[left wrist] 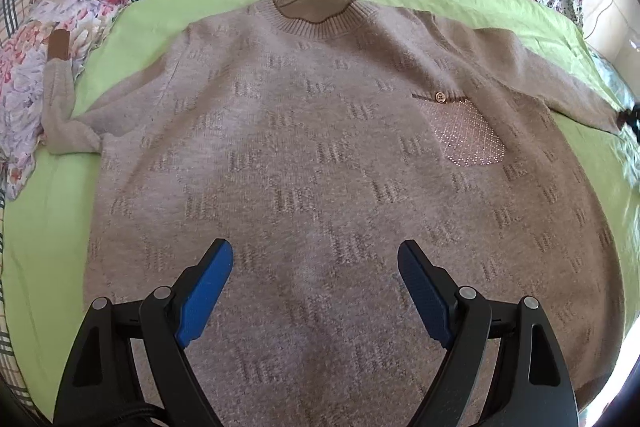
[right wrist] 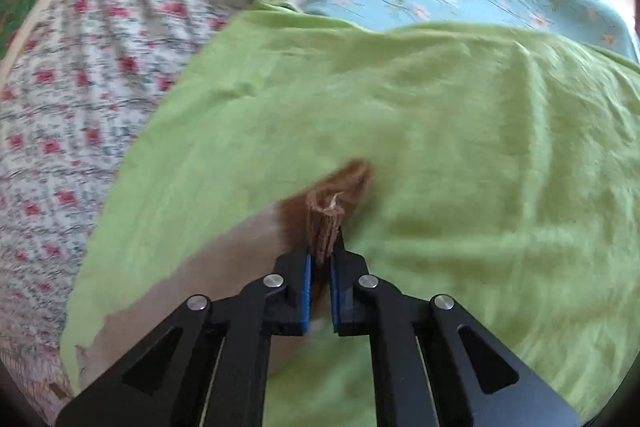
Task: Fold small clothes
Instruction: 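Grasp the brown cuff of the sweater sleeve with the right gripper, then fold the sleeve across the sweater body with the right gripper and release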
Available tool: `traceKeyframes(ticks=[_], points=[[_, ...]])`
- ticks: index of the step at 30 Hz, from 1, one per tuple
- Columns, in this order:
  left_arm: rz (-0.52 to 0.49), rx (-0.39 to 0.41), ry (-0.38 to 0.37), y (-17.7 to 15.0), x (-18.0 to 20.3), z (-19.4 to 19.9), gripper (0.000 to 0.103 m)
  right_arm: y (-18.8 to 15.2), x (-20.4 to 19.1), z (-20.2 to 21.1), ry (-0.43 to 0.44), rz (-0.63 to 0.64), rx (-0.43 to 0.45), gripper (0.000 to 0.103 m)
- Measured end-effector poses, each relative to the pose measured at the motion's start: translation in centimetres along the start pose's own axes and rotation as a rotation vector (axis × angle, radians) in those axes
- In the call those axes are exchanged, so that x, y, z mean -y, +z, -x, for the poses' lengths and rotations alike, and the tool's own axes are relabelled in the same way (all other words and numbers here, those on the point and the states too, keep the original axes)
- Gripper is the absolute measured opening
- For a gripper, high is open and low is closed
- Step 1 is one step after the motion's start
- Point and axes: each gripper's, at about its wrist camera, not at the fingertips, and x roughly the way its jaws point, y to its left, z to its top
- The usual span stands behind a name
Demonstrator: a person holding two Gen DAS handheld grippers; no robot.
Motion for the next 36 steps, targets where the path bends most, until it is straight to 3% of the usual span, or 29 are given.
traceKeyframes(ticks=[3, 7, 11, 14, 20, 27, 31, 36], points=[[0.013, -0.003, -0.015, -0.1, -0.3, -0.1, 0.085, -2.1, -6.1, 1.5, 0.154, 0.103, -0.016, 0.008], [0.042, 0.004, -0.031, -0.4, -1.2, 0.1, 0.085, -7.5, -15.6, 2.0, 0.373, 0.214, -0.142, 0.008], [0.073, 0.022, -0.054, -0.6, -2.4, 0.8, 0.085, -14.9, -25.4, 0.3, 0.594, 0.252, -0.340, 0.008], [0.111, 0.040, -0.086, -0.7, -4.0, 1.2, 0.085, -20.4, -31.6, -1.0, 0.700, 0.284, -0.475, 0.008], [0.180, 0.076, -0.185, -0.3, -7.2, 1.4, 0.085, -29.6, -40.6, -4.4, 0.756, 0.371, -0.661, 0.008], [0.231, 0.074, -0.267, 1.8, -9.6, -1.4, 0.086, -35.4, -43.7, -8.0, 0.727, 0.422, -0.798, 0.012], [0.280, 0.009, -0.321, 3.9, -10.6, -5.5, 0.086, -34.9, -43.1, -7.5, 0.699, 0.411, -0.782, 0.032], [0.301, 0.040, -0.358, 6.9, -11.0, -7.8, 0.091, -31.3, -39.3, -3.7, 0.712, 0.347, -0.669, 0.032]])
